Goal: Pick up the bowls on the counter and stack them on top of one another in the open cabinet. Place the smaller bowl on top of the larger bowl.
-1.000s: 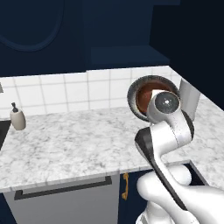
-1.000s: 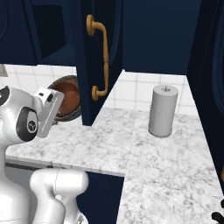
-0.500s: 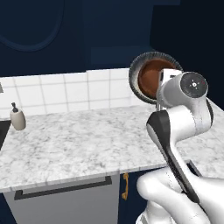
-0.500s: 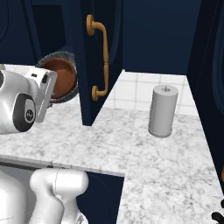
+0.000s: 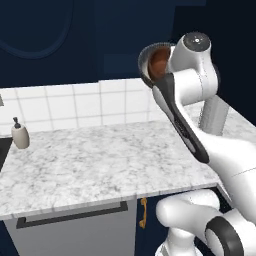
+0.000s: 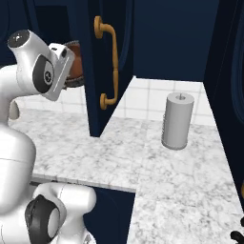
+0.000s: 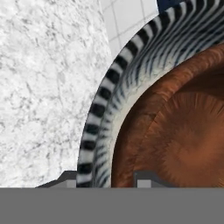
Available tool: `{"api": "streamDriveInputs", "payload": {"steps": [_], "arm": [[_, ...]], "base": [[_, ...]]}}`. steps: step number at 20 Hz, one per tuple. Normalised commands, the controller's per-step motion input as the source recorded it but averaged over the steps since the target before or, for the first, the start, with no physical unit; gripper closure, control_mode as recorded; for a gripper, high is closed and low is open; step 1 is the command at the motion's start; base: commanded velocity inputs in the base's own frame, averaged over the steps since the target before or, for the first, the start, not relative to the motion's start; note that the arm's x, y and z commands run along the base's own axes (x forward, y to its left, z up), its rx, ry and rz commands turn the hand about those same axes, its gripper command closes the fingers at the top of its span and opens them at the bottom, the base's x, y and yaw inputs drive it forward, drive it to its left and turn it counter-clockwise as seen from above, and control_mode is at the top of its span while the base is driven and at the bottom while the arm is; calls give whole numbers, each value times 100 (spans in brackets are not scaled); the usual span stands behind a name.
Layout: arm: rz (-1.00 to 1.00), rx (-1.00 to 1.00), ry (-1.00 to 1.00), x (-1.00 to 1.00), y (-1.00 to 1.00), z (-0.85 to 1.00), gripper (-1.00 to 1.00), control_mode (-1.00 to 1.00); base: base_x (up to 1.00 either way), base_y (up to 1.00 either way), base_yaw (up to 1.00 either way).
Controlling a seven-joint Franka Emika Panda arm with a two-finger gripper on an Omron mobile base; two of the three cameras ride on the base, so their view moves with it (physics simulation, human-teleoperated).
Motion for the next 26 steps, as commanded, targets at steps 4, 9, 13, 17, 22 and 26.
{"api": "streamDriveInputs", "payload": {"steps": [4,9,13,17,22,26], "arm": [[0,0,19,100,-6,8,100,-100],[0,0,-10,80,-2,42,100,-100],[0,0,0,100,0,-28,100,-100],[0,0,-8,100,0,-16,100,-100],[0,-1,-18,91,0,4,-100,-100],[0,-4,-20,2,0,-8,-100,-100]], "base": [[0,0,0],[0,0,0],[0,0,0],[0,0,0],[0,0,0],[0,0,0]]}}
